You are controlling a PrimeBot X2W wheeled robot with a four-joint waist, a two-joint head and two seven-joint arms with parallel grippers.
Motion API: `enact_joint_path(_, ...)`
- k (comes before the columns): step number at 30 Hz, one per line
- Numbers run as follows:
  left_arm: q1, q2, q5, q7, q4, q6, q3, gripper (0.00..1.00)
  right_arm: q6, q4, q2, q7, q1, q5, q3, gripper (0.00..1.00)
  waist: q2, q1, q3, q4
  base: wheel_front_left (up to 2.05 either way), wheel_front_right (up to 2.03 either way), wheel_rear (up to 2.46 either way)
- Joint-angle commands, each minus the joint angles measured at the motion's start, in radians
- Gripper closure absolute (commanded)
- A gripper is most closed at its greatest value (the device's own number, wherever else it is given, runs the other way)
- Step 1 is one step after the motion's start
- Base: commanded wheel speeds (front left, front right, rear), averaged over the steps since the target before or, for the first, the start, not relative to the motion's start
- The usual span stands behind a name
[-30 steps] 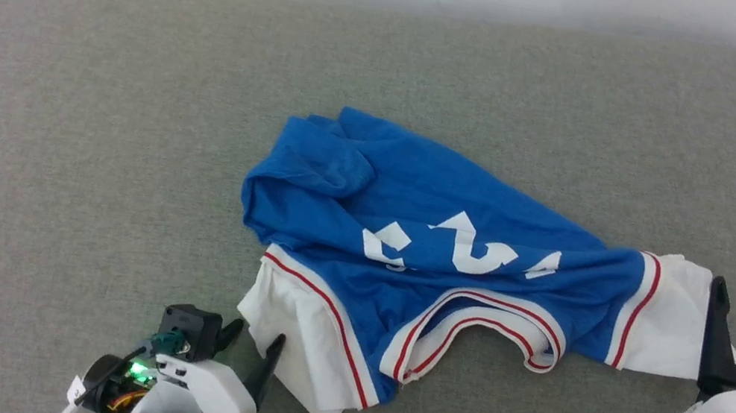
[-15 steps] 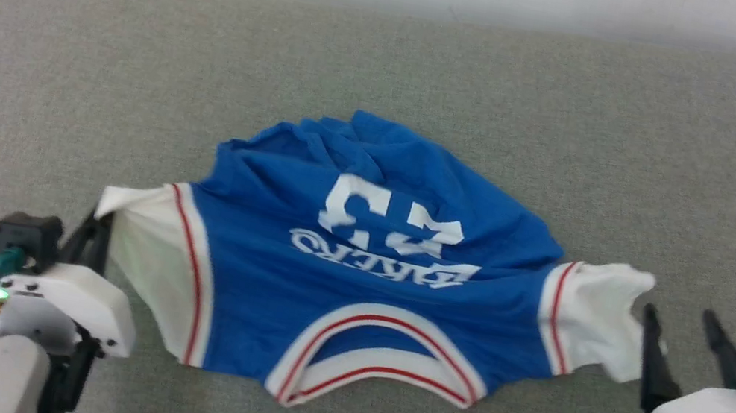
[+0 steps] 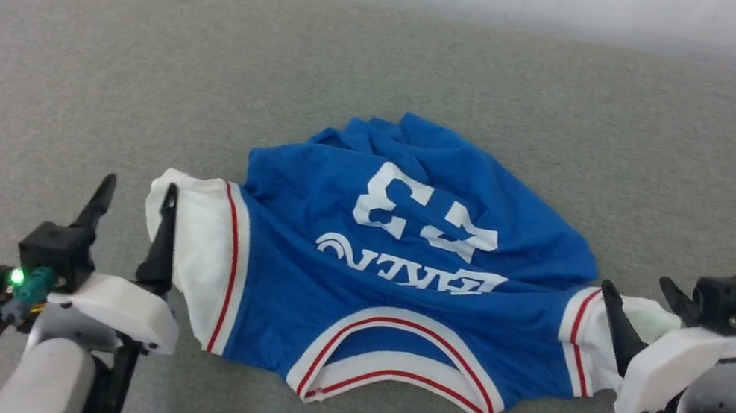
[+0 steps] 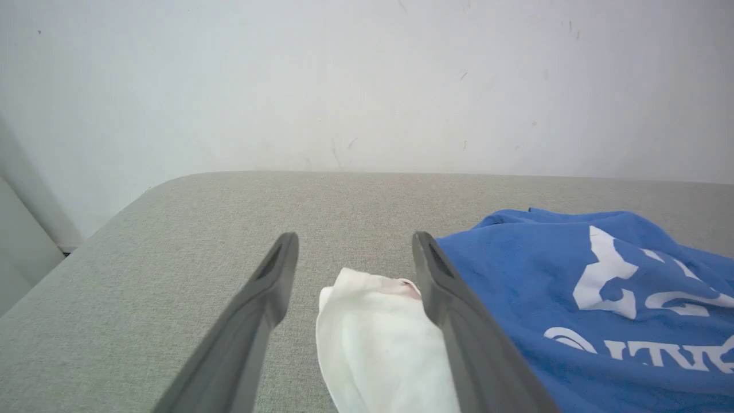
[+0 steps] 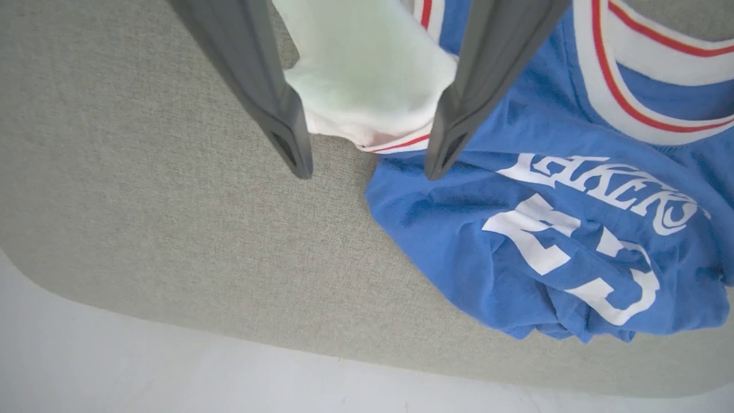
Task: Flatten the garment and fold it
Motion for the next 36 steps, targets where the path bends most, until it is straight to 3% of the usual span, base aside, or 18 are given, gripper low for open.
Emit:
enact_joint_path(1,0.012,-0.015,0.019,-0.025,-0.029,0.002,-0.016,0.00,-0.002,0.015,-0.016,0.064,-0.035,0.027,0.012,0.00,0.0000,-0.0001,0.003,0.046,0.00,0.00,0.00)
enact_joint_path(11,0.095,-0.106,0.058,-0.046,-0.118,-0.028,-0.069,0.00,-0.002,0.206,-0.132,0.374,-0.184,0.079,0.111,0.00,0.0000,-0.0001,0.045,0.177,0.00,0.00,0.00)
enact_joint_path(20,0.109,-0.140,0.073,-0.047,-0.097,-0.053,-0.058,0.00,-0.002,0.331,-0.170,0.391,-0.208,0.115,0.166,0.00,0.0000,-0.0001,0.077,0.241,0.00,0.00,0.00)
enact_joint_path(21,0.111,-0.143,0.074,-0.047,-0.093,-0.056,-0.055,0.00,-0.002,0.345,-0.177,0.387,-0.207,0.113,0.170,0.61,0.0000,-0.0001,0.078,0.243,0.00,0.00,0.00)
enact_joint_path(22,0.112,-0.145,0.076,-0.047,-0.088,-0.059,-0.053,0.00,-0.002,0.357,-0.184,0.379,-0.207,0.109,0.171,1.00,0.0000,-0.0001,0.078,0.244,0.00,0.00,0.00)
enact_joint_path(36,0.102,-0.166,0.101,-0.047,-0.047,-0.094,-0.041,0.00,-0.002,0.434,-0.371,0.166,-0.318,-0.045,0.076,1.00,0.0000,-0.0001,0.056,0.209,0.00,0.00,0.00)
